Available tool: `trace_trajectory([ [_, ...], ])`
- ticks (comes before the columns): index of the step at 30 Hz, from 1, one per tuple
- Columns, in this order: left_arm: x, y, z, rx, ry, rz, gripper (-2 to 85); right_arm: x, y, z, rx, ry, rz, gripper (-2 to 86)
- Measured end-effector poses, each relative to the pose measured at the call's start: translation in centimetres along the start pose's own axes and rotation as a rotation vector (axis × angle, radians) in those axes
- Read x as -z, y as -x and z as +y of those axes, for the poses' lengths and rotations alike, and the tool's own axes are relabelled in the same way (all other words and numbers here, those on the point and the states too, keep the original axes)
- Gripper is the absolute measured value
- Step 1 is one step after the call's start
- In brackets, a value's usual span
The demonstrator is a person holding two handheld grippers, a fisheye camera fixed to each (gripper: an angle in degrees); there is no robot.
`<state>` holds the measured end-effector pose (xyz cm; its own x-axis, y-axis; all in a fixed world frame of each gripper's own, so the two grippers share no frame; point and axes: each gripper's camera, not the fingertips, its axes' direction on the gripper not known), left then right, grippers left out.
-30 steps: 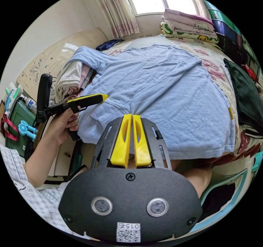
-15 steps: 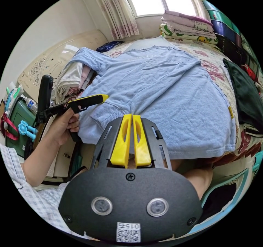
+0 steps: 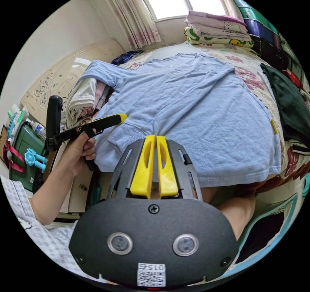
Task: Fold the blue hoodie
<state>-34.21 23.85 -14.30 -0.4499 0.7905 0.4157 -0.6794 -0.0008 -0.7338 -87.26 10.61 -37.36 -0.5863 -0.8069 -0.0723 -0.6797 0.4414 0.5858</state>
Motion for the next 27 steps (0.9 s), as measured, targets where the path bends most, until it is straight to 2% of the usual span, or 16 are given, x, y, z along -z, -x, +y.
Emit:
trace_trajectory([
  [4,0.5,1.7,2.4,0.025,0.006,0.044,2.1,1.2,-2.4,-1.3,-0.065,0.059,-0.115,1.1],
  [6,1.4,3.3,3.9,0.054,-0.016,0.093,6.3,2.8,-2.0,-1.2,-0.050,-0.003,-0.090,1.4],
  [9,6.7,6.6,7.3,0.112,-0.204,0.137,8.2,4.2,-0.2,-1.8,0.029,-0.059,-0.070,1.4],
  [12,15.0,10.8,10.1,0.184,-0.426,0.050,8.6,2.9,1.8,-2.9,0.123,-0.004,-0.119,0.9],
  [14,21.6,15.8,12.3,0.317,-0.572,-0.064,9.4,1.3,2.7,-3.3,0.153,0.042,-0.107,0.1],
  [18,27.4,25.0,15.0,0.567,-0.578,-0.247,11.2,-0.9,2.4,-3.0,0.130,0.099,-0.108,-0.4],
  [20,28.6,31.2,17.1,0.721,-0.583,-0.146,11.5,-0.5,1.6,-2.9,0.124,0.068,-0.126,-0.5],
  [23,29.1,35.8,19.2,0.832,-0.664,-0.011,12.1,-0.3,0.9,-3.8,0.124,0.096,-0.143,-0.6],
  [27,28.2,38.5,20.8,0.965,-0.719,0.019,13.6,0.0,0.5,-4.5,0.136,0.110,-0.137,-0.6],
])
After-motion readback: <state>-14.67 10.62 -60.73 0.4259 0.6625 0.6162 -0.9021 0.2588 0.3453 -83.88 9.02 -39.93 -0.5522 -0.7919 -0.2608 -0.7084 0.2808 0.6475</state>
